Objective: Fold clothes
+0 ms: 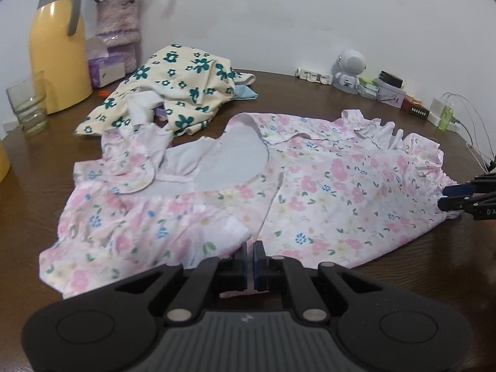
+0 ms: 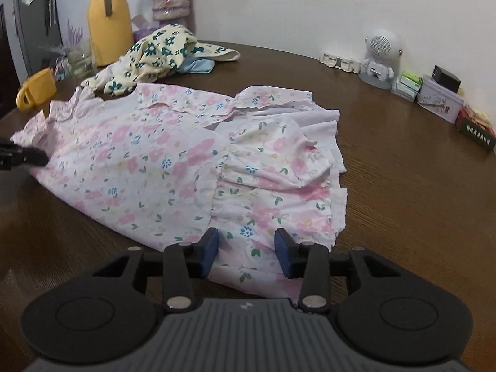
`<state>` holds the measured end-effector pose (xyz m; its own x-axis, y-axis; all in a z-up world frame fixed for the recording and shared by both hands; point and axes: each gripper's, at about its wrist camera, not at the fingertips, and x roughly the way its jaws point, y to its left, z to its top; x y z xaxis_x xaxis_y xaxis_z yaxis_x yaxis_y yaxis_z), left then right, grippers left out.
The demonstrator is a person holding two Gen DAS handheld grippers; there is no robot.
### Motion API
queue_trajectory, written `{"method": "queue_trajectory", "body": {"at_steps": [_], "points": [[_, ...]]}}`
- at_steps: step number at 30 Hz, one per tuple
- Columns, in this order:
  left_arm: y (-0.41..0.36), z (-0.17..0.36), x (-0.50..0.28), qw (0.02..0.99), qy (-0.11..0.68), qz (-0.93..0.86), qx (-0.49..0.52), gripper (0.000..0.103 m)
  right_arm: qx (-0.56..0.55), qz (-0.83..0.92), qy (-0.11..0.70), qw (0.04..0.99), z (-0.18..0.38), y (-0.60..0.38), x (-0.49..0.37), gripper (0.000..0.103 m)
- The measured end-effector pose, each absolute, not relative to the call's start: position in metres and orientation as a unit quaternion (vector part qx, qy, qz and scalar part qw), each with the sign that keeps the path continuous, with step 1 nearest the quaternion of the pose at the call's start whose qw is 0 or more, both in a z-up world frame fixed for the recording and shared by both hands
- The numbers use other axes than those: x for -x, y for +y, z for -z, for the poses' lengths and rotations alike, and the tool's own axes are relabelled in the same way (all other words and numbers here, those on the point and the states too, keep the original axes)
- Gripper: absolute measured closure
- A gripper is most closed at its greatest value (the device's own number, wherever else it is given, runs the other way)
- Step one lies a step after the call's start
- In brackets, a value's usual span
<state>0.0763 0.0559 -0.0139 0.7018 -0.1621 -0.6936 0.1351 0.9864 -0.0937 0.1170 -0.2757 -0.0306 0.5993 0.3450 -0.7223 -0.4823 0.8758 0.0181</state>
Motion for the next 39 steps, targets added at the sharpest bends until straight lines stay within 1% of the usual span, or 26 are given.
{"method": "queue_trajectory", "body": {"at_steps": [1,2,4,5,6,8,11,15,20,23,24,26,29,37,38,39], "points": [[0.057,0.013,-0.075,0.921,0.380,0.081,0.021,0.099,0.088,-0.232,0.382,0.891,0.031,-0.276,-0.117,0.064],[0.058,0.010,-0.072,0.920,0.380,0.088,0.024,0.096,0.090,-0.230,0.381,0.891,0.031,-0.275,-0.116,0.064],[0.063,0.001,-0.063,0.920,0.376,0.107,0.032,0.086,0.091,-0.226,0.384,0.891,0.030,-0.274,-0.114,0.064],[0.067,-0.005,-0.058,0.921,0.370,0.114,0.037,0.077,0.087,-0.226,0.388,0.890,0.029,-0.274,-0.115,0.063],[0.073,-0.013,-0.052,0.925,0.360,0.117,0.043,0.070,0.079,-0.226,0.389,0.890,0.027,-0.274,-0.115,0.063],[0.091,-0.027,-0.041,0.933,0.342,0.102,0.053,0.069,0.066,-0.233,0.386,0.890,0.021,-0.270,-0.112,0.063],[0.131,-0.039,-0.035,0.942,0.324,0.046,0.081,0.070,0.062,-0.255,0.373,0.890,0.008,-0.252,-0.107,0.063],[0.170,-0.033,-0.049,0.936,0.341,-0.013,0.087,0.071,0.083,-0.294,0.357,0.883,-0.002,-0.210,-0.109,0.063],[0.175,-0.015,-0.079,0.926,0.369,-0.005,0.076,0.071,0.114,-0.332,0.358,0.865,0.005,-0.152,-0.115,0.063],[0.175,-0.004,-0.095,0.921,0.383,0.001,0.068,0.071,0.125,-0.334,0.361,0.862,0.010,-0.135,-0.117,0.063],[0.175,-0.001,-0.100,0.919,0.388,0.003,0.066,0.078,0.125,-0.332,0.363,0.861,0.012,-0.132,-0.119,0.063],[0.174,0.001,-0.099,0.919,0.390,0.005,0.052,0.100,0.125,-0.329,0.368,0.860,0.014,-0.132,-0.121,0.063],[0.172,0.002,-0.091,0.921,0.389,-0.001,0.032,0.100,0.131,-0.322,0.377,0.858,0.016,-0.133,-0.122,0.063],[0.169,0.005,-0.073,0.919,0.391,-0.027,0.040,0.100,0.135,-0.323,0.385,0.854,0.022,-0.140,-0.126,0.063],[0.169,0.005,-0.073,0.919,0.391,-0.030,0.042,0.100,0.134,-0.324,0.384,0.854,0.022,-0.141,-0.126,0.063],[0.169,0.004,-0.073,0.919,0.391,-0.032,0.044,0.096,0.133,-0.324,0.383,0.854,0.022,-0.141,-0.125,0.063]]}}
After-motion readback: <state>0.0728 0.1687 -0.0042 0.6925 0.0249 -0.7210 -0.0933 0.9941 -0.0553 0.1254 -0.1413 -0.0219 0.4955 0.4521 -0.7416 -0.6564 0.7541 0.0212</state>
